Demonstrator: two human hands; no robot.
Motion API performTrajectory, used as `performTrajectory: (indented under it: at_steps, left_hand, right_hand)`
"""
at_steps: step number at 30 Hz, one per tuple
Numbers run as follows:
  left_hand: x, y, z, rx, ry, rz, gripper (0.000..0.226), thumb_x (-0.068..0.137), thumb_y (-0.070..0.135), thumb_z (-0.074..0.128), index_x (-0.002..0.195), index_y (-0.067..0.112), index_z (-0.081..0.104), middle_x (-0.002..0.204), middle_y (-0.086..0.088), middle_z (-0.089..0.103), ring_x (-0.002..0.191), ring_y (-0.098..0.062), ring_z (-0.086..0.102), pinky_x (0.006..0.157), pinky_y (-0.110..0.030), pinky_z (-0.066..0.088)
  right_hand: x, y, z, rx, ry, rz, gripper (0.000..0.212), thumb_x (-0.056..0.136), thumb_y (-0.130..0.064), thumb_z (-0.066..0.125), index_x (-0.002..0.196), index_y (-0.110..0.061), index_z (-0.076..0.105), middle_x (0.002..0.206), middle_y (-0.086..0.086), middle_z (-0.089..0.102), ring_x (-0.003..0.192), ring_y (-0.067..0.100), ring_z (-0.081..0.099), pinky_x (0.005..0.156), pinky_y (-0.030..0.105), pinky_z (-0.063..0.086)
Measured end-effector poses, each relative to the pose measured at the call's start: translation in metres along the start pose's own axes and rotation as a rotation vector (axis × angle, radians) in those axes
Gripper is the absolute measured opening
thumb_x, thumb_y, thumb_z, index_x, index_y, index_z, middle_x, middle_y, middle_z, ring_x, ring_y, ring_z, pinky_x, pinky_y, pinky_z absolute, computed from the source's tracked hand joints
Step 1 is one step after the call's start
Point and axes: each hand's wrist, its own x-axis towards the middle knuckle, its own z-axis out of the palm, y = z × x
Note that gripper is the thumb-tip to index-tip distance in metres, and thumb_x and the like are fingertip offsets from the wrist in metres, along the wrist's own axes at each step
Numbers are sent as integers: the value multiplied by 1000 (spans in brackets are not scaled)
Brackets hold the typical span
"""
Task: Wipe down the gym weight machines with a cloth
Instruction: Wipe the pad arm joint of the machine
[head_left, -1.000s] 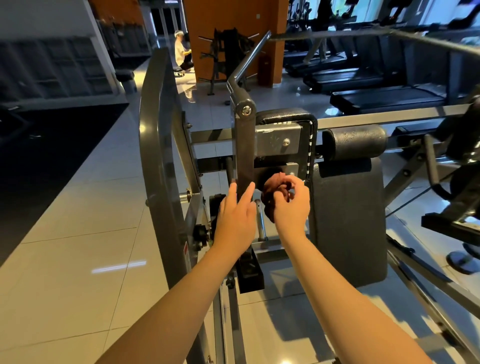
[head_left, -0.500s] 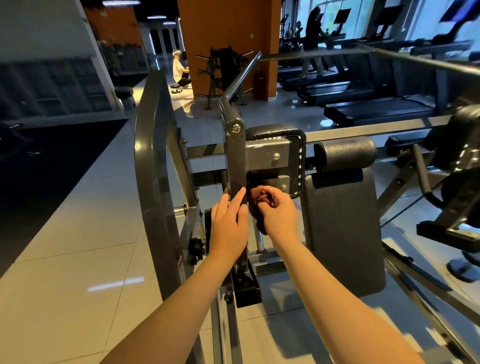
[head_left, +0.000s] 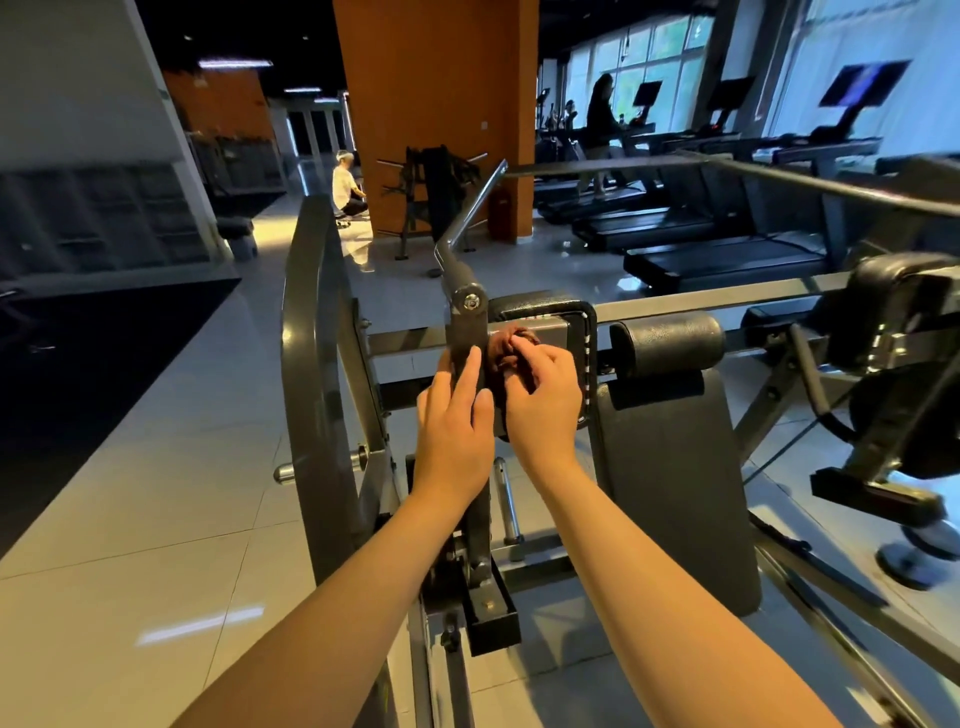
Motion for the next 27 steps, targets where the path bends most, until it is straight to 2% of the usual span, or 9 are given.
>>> performTrajectory:
  at_steps: [2, 6, 8, 10, 12, 15, 20, 25, 27]
  left_hand:
    - [-1, 1, 2, 15, -5, 11, 49, 109, 33, 35, 157, 35, 27, 143, 7, 38, 127, -3, 25, 98, -23, 27]
    - [-2, 1, 6, 25, -37, 0, 50, 109, 36, 34, 157, 38, 24, 150, 5, 32, 139, -16, 23, 96, -27, 30]
    - [-3, 0, 5, 25, -47, 11, 50, 109, 35, 35, 157, 39, 24, 149, 6, 32, 137, -15, 23, 92, -23, 30]
    - [-3, -3, 2, 20, -54, 31, 50, 109, 34, 35, 157, 40, 24, 146, 7, 34, 130, -11, 26, 89, -20, 29]
    - [-2, -5, -1, 23, -68, 37, 49, 109, 34, 35, 156, 42, 24, 145, 9, 35, 122, -4, 24, 92, -22, 28]
    - [2, -10, -7, 1, -100, 40, 48, 109, 35, 34, 155, 45, 24, 148, 8, 36, 121, -1, 22, 98, -27, 28]
    - [4, -12, -9, -36, -117, 48, 48, 109, 34, 34, 156, 43, 26, 160, 8, 26, 137, -8, 21, 107, -28, 25]
    - [3, -17, -10, -19, -162, 67, 50, 109, 34, 36, 155, 46, 21, 161, 12, 19, 137, -9, 19, 106, -31, 25]
    - [4, -18, -10, -42, -158, 59, 49, 109, 34, 36, 154, 48, 22, 161, 10, 23, 138, -12, 21, 109, -33, 26]
  right_hand:
    - [-2, 3, -4, -37, -56, 16, 38, 95, -5, 61, 131, -17, 66, 125, 0, 56, 112, 9, 54, 95, 12, 45]
    - [0, 4, -16, -109, -169, 45, 37, 96, -9, 61, 130, -23, 67, 121, -4, 58, 107, 4, 51, 81, 1, 35]
    - [3, 6, -23, -131, -132, 16, 36, 96, -11, 59, 127, -26, 67, 121, -5, 59, 108, 3, 50, 86, 5, 39]
    - [9, 8, -28, -47, -1, 37, 35, 97, -11, 57, 128, -26, 65, 123, -5, 56, 112, 4, 50, 92, 12, 43]
    - [13, 5, -27, 34, 58, 105, 36, 99, -11, 57, 133, -22, 61, 126, -5, 51, 113, 6, 50, 86, 6, 41]
    - [9, -2, -12, 21, 24, 90, 37, 98, -7, 57, 132, -21, 62, 128, -2, 51, 114, 6, 50, 81, -1, 39]
    - [-14, 2, 0, -42, -92, 55, 39, 97, -4, 59, 132, -20, 65, 124, -4, 55, 110, 5, 52, 85, 0, 38]
    - [-4, 5, -8, -1, 33, 158, 36, 99, -6, 55, 133, -19, 63, 126, 0, 53, 114, 8, 49, 89, 7, 40]
    - [-15, -1, 5, 1, 4, 124, 36, 100, -9, 55, 134, -19, 62, 123, -2, 54, 111, 7, 51, 90, 9, 42]
